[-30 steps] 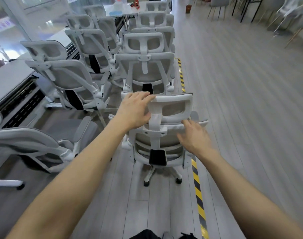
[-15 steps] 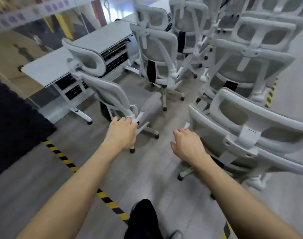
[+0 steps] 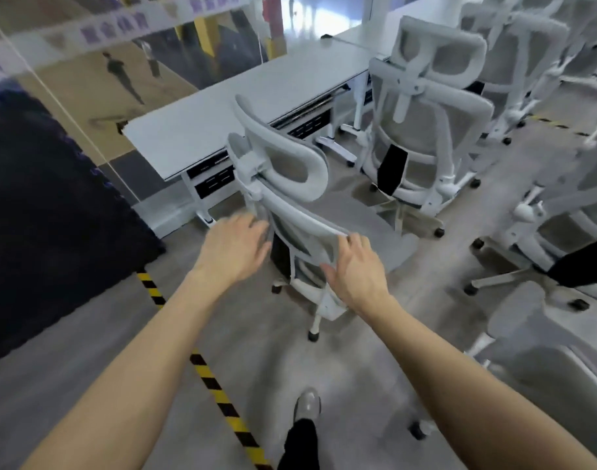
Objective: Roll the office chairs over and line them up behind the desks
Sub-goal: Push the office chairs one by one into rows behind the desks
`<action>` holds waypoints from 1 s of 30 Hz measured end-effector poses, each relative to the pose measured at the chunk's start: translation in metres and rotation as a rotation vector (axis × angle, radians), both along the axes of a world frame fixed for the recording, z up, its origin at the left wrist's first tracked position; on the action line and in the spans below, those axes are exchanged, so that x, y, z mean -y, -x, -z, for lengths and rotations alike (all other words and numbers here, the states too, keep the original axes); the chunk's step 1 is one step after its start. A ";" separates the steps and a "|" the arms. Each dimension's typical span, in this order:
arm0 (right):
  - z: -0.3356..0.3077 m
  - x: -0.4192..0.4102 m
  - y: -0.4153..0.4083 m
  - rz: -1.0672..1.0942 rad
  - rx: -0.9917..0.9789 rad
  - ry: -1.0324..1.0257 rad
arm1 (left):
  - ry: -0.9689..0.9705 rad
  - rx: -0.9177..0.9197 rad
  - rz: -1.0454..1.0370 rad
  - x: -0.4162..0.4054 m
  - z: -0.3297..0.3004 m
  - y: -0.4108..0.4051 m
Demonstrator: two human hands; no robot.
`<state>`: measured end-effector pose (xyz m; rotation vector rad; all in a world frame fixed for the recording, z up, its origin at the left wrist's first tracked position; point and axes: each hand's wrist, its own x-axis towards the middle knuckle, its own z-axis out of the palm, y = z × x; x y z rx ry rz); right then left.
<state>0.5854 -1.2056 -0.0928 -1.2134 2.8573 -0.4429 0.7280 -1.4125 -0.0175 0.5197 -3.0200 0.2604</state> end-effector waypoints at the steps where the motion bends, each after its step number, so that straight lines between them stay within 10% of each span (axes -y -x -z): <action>1: 0.001 0.018 0.011 0.037 0.002 0.018 | -0.017 -0.040 0.022 0.023 -0.008 0.017; 13: 0.045 0.085 0.064 0.037 0.251 0.001 | -0.093 -0.339 0.245 0.148 -0.008 0.155; 30: 0.026 -0.045 0.108 -0.216 0.200 -0.141 | 0.099 -0.448 -0.098 -0.018 -0.003 0.097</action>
